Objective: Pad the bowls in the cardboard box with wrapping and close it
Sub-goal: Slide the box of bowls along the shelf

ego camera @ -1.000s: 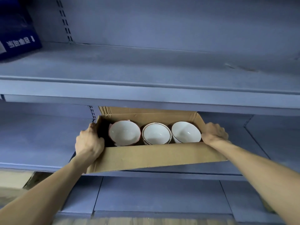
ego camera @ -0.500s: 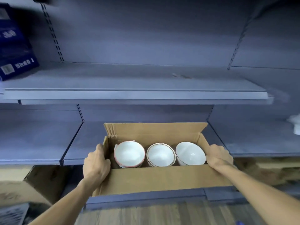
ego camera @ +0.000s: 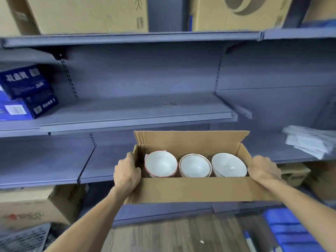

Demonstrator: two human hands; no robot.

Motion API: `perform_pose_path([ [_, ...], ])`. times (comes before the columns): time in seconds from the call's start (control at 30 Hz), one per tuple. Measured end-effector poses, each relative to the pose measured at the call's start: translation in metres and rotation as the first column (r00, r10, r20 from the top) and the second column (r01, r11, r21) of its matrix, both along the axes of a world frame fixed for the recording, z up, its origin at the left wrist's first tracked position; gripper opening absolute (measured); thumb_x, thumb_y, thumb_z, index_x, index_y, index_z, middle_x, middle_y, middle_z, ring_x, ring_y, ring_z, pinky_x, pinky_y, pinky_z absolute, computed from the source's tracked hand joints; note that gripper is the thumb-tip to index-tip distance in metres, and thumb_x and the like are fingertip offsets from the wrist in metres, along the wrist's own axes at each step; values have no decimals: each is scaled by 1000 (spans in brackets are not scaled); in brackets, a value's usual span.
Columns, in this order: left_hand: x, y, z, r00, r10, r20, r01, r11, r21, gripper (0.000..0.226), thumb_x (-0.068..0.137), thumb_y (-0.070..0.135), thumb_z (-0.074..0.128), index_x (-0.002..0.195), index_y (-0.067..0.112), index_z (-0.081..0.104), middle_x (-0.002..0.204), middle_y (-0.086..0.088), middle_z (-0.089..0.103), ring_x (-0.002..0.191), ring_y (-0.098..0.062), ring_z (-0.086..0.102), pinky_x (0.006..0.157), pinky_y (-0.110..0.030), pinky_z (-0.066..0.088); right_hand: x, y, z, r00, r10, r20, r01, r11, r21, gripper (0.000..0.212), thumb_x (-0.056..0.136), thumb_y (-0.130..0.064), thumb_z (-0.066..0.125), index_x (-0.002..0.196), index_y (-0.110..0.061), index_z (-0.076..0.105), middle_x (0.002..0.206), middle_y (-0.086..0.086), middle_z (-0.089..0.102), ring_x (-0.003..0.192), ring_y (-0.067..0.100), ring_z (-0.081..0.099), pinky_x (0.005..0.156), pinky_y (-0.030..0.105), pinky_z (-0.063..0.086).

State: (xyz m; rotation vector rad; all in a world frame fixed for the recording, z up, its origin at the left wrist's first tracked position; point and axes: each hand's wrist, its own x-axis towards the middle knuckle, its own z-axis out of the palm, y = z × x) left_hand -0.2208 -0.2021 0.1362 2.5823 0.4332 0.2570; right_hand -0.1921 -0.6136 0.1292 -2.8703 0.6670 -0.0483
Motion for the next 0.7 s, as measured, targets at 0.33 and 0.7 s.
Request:
perform_pose_path([
  [0.33,25,-95,135,984,-162,75,159,986,46,27,76,0,48,99,13,55,94,-16,61,80,-36,49,66,-39,40,-64,-97,139,982,-162,94,156,986,65,2,96,-20,55,94,-20,54,99,3,57,97,28,58,73,35,40],
  [0.7,91,-234,205,894,-428,132,431,902,9,20,83,2,51,99,11,59,89,-10,61,78,-29,47,69,-37,39,-95,-207,226,902,-395,174,391,919,59,8,94,-19,51,86,-21,54,103,6,61,107,34,63,77,38,41],
])
